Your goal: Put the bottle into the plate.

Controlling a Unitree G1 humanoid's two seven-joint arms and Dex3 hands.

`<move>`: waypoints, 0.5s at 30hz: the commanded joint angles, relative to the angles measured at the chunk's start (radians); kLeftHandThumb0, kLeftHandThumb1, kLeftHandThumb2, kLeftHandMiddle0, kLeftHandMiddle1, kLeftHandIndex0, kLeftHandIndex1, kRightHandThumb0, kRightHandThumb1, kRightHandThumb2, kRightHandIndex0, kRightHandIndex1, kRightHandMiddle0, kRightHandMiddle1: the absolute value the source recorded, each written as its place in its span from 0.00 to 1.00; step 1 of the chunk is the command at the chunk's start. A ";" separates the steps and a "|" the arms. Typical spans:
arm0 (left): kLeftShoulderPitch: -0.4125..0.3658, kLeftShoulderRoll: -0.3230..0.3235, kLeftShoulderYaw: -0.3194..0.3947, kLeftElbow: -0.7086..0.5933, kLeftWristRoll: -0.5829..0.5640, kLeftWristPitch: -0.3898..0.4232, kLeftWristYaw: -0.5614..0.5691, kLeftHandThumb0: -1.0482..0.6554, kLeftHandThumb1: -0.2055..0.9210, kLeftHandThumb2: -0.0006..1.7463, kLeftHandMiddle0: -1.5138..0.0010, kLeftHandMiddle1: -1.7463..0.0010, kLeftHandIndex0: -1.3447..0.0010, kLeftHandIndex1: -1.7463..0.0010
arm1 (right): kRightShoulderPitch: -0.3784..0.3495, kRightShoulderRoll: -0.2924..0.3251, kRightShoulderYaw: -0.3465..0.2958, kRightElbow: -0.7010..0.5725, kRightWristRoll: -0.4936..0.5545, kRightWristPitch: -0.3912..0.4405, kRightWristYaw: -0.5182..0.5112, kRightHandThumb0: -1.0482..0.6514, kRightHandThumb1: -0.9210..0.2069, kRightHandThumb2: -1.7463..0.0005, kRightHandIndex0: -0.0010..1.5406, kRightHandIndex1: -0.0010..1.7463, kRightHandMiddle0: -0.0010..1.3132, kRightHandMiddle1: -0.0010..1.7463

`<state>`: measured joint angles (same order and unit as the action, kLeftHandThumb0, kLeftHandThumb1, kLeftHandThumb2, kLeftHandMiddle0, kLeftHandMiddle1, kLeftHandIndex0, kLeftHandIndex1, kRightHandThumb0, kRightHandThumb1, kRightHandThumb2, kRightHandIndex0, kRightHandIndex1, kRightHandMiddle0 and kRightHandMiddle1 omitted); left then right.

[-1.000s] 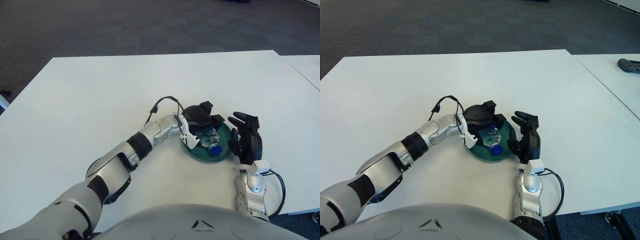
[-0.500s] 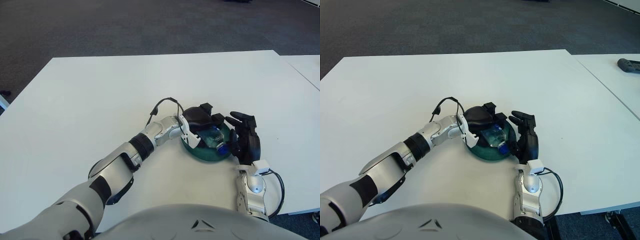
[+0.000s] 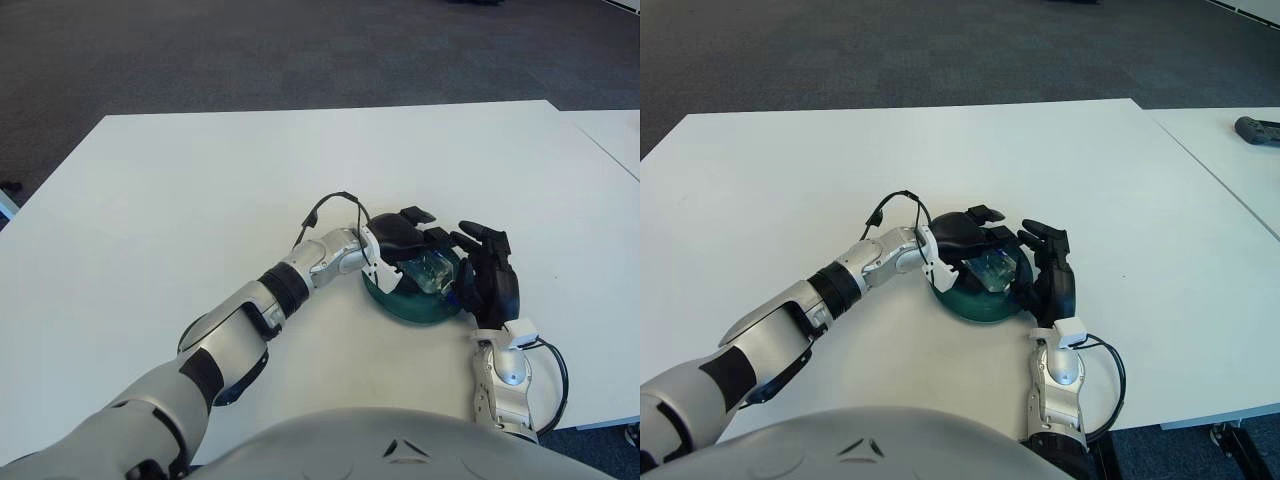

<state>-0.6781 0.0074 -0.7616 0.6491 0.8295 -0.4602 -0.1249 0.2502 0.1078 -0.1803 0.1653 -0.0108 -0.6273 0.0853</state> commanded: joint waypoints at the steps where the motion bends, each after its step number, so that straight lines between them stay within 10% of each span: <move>1: -0.026 0.051 0.021 -0.071 -0.039 0.023 -0.130 0.00 1.00 0.46 1.00 1.00 1.00 0.99 | 0.104 0.109 0.062 0.364 0.013 -0.097 -0.009 0.09 0.00 0.47 0.19 0.27 0.00 0.54; 8: -0.037 0.096 0.041 -0.104 -0.010 -0.018 -0.044 0.00 1.00 0.46 1.00 1.00 1.00 1.00 | 0.096 0.098 0.048 0.352 0.035 -0.022 -0.005 0.07 0.00 0.44 0.22 0.23 0.00 0.55; 15: -0.034 0.142 0.086 -0.185 -0.012 -0.032 0.002 0.00 1.00 0.47 1.00 1.00 1.00 1.00 | 0.089 0.117 0.038 0.347 0.023 -0.025 -0.053 0.14 0.00 0.49 0.25 0.41 0.11 0.64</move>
<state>-0.6779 0.0735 -0.7440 0.5572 0.8224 -0.4715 -0.1639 0.2486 0.1050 -0.1744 0.1653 -0.0121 -0.6363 0.0803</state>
